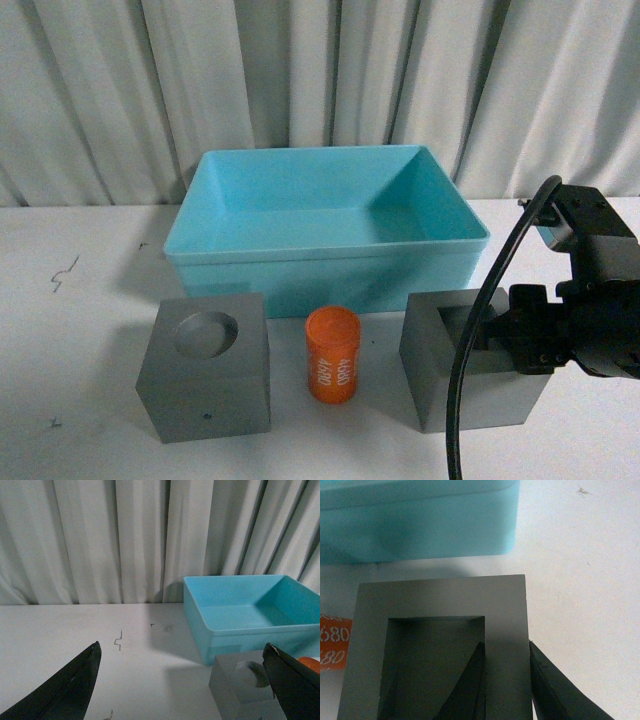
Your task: Place gray and orange parts in blue box
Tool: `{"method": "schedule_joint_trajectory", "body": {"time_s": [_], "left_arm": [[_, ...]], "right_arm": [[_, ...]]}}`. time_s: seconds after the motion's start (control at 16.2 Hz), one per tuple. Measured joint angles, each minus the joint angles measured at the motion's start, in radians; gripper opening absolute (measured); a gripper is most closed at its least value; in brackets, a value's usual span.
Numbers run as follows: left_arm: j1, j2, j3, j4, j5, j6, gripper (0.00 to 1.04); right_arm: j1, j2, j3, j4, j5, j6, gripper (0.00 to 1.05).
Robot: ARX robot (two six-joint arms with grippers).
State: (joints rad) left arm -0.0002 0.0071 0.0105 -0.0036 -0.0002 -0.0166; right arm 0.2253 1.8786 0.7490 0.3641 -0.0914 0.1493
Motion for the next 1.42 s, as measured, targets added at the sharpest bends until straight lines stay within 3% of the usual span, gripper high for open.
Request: {"method": "schedule_joint_trajectory", "body": {"time_s": [0.19, 0.37, 0.49, 0.62, 0.99, 1.42], "left_arm": [[0.000, 0.000, 0.000, 0.000, 0.000, 0.000, 0.98], [0.000, 0.000, 0.000, 0.000, 0.000, 0.000, 0.98], [0.000, 0.000, 0.000, 0.000, 0.000, 0.000, 0.98], [0.000, 0.000, 0.000, 0.000, 0.000, 0.000, 0.98], [0.000, 0.000, 0.000, 0.000, 0.000, 0.000, 0.98], [0.000, 0.000, 0.000, 0.000, 0.000, 0.000, 0.98]], "right_arm": [[-0.025, -0.131, -0.044, -0.125, 0.004, 0.011, 0.19], [-0.090, -0.445, 0.002, -0.243, -0.095, -0.019, 0.19], [-0.134, -0.509, 0.158, -0.152, -0.140, -0.035, 0.19], [-0.132, -0.367, 0.311, -0.043, -0.172, -0.041, 0.19], [-0.039, 0.134, 0.694, -0.163, -0.035, -0.012, 0.19], [0.003, 0.267, 0.731, -0.217, 0.024, 0.069, 0.19]]}}
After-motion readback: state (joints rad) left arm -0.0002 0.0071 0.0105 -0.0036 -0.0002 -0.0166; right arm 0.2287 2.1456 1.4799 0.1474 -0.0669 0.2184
